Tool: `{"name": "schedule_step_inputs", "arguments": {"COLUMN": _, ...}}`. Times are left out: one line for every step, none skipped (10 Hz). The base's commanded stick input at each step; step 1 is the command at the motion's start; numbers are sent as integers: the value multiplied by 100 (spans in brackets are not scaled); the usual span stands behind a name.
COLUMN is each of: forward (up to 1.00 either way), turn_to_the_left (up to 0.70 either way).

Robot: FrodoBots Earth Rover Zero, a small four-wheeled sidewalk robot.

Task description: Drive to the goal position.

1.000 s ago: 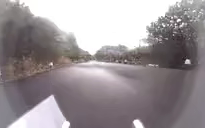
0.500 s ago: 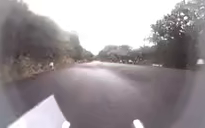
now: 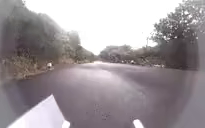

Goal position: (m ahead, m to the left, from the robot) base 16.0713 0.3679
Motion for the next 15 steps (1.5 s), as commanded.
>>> {"name": "schedule_step_inputs", "arguments": {"forward": 100, "turn_to_the_left": 0}}
{"name": "schedule_step_inputs", "arguments": {"forward": 100, "turn_to_the_left": 0}}
{"name": "schedule_step_inputs", "arguments": {"forward": 100, "turn_to_the_left": -40}}
{"name": "schedule_step_inputs", "arguments": {"forward": 100, "turn_to_the_left": -30}}
{"name": "schedule_step_inputs", "arguments": {"forward": 100, "turn_to_the_left": -2}}
{"name": "schedule_step_inputs", "arguments": {"forward": 100, "turn_to_the_left": 0}}
{"name": "schedule_step_inputs", "arguments": {"forward": 100, "turn_to_the_left": 0}}
{"name": "schedule_step_inputs", "arguments": {"forward": 100, "turn_to_the_left": 0}}
{"name": "schedule_step_inputs", "arguments": {"forward": 100, "turn_to_the_left": 0}}
{"name": "schedule_step_inputs", "arguments": {"forward": 100, "turn_to_the_left": 0}}
{"name": "schedule_step_inputs", "arguments": {"forward": 100, "turn_to_the_left": 0}}
{"name": "schedule_step_inputs", "arguments": {"forward": 100, "turn_to_the_left": 0}}
{"name": "schedule_step_inputs", "arguments": {"forward": 100, "turn_to_the_left": -19}}
{"name": "schedule_step_inputs", "arguments": {"forward": 100, "turn_to_the_left": -40}}
{"name": "schedule_step_inputs", "arguments": {"forward": 100, "turn_to_the_left": -16}}
